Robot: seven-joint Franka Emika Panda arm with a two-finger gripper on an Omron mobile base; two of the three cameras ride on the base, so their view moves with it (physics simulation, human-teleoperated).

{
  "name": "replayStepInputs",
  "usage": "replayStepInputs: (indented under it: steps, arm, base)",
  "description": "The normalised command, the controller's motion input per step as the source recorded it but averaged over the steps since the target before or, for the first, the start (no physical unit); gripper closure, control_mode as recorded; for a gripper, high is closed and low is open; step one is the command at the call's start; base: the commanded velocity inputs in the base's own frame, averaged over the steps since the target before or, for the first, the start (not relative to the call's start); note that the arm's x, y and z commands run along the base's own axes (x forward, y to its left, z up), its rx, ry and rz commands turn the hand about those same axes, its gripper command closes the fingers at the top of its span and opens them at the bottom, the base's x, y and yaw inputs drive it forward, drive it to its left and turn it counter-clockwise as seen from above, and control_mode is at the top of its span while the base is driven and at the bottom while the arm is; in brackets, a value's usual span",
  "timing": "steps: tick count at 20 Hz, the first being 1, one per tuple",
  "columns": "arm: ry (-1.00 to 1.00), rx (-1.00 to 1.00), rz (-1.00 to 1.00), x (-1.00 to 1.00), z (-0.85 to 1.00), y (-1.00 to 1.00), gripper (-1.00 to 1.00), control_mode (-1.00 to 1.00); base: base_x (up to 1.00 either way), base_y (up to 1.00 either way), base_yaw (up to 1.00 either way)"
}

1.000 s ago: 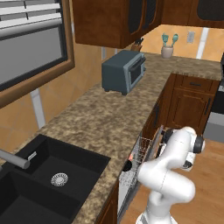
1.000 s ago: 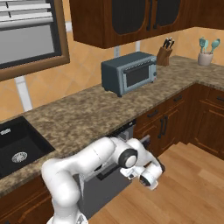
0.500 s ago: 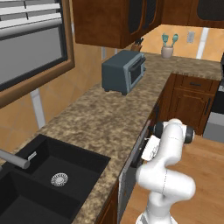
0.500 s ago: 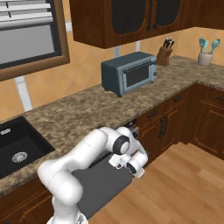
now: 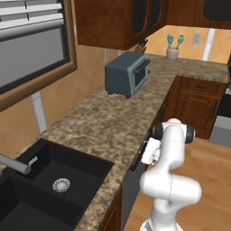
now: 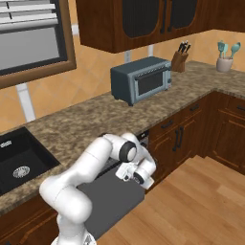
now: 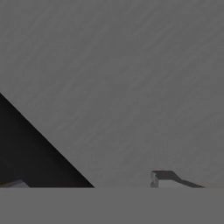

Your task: Pick up the cup and bowl from the counter, place them in the dishwasher, and close the dishwasher door.

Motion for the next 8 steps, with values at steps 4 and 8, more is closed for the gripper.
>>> replayStepInputs:
  steps: [4,8]
  arm:
    - [0.0,-0.06,0.0,0.3,0.0,1.0,-1.0,-1.0]
    - [-0.01,-0.05,0.0,0.06,0.0,0.71,-1.0,-1.0]
  base:
    - [0.0,0.0,0.0]
    - [0.0,0.0,0.0]
